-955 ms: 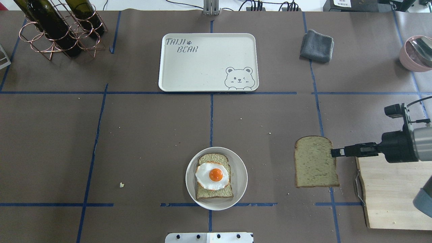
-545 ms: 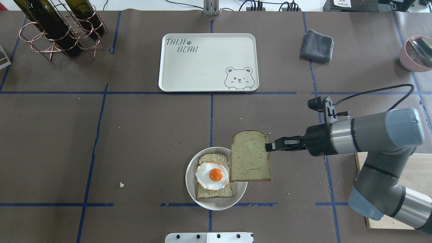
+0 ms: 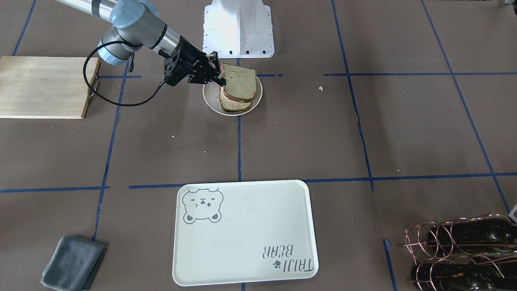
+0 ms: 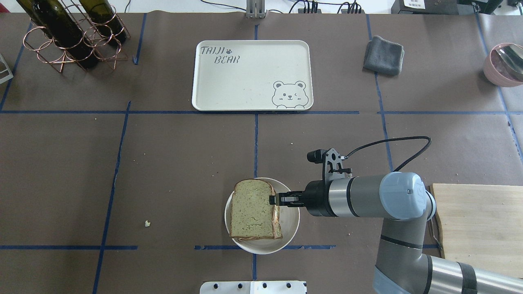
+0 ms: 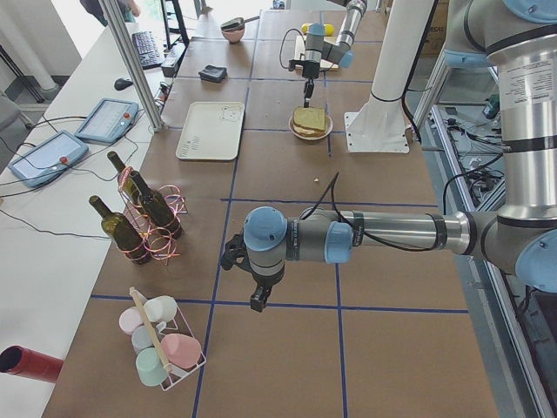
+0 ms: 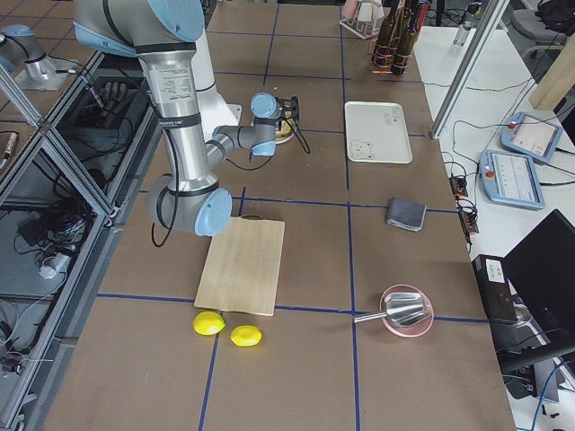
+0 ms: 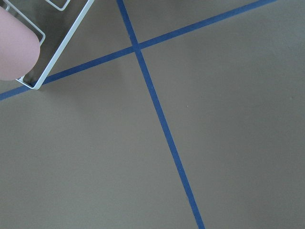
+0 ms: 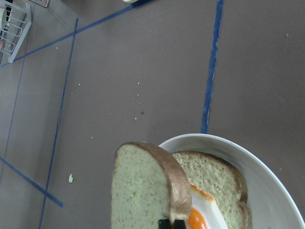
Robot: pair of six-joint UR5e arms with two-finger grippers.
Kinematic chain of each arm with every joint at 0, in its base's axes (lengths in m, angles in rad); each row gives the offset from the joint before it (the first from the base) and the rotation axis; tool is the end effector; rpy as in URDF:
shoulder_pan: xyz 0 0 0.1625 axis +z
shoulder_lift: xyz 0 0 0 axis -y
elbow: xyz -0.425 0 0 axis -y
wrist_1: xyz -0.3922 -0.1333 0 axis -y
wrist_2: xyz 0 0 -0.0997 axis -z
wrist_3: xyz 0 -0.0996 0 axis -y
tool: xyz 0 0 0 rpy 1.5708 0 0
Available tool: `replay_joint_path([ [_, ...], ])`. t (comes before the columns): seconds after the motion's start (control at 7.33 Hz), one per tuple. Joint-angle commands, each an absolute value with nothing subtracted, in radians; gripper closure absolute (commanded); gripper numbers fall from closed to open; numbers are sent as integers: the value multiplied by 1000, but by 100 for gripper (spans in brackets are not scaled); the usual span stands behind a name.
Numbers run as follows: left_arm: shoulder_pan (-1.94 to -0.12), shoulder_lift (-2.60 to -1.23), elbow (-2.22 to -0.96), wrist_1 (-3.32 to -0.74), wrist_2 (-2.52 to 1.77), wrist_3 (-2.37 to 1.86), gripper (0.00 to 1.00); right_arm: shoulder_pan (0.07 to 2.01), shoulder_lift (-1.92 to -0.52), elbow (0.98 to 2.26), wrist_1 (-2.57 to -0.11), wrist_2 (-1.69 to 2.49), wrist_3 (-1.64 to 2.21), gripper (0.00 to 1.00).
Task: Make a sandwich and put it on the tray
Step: 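Carry the bread slice with the right gripper and lay it over the egg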
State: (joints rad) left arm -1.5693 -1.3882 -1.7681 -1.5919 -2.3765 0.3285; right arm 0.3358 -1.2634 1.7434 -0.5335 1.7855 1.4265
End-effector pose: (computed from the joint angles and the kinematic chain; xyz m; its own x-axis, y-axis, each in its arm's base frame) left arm -0.0608 -0.4172 0.6400 0.6550 0.3478 -0.6708 -0.2249 0.9373 0.2665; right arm -0.5097 -0.2966 0.2921 0.0674 -0.1253 0.9898 -0.1126 0.9848 0.1323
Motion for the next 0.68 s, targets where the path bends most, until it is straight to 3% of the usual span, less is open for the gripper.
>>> replay_joint_path([
  [0.0, -1569, -1388, -1770, -1592, -2378, 328, 0, 330, -1264, 1730, -535, 1779, 1420, 100],
  [0.27, -1568, -1388, -1769, -1592, -2376, 328, 0, 336, -1272, 1730, -537, 1781, 1413, 100],
  [0.41, -1569, -1388, -1769, -1591, -2378, 328, 0, 337, -1278, 1730, -537, 1776, 1411, 39],
  [0.55, -1568, -1388, -1767, -1592, -2378, 327, 0, 339, -1284, 1732, -537, 1760, 1411, 0],
])
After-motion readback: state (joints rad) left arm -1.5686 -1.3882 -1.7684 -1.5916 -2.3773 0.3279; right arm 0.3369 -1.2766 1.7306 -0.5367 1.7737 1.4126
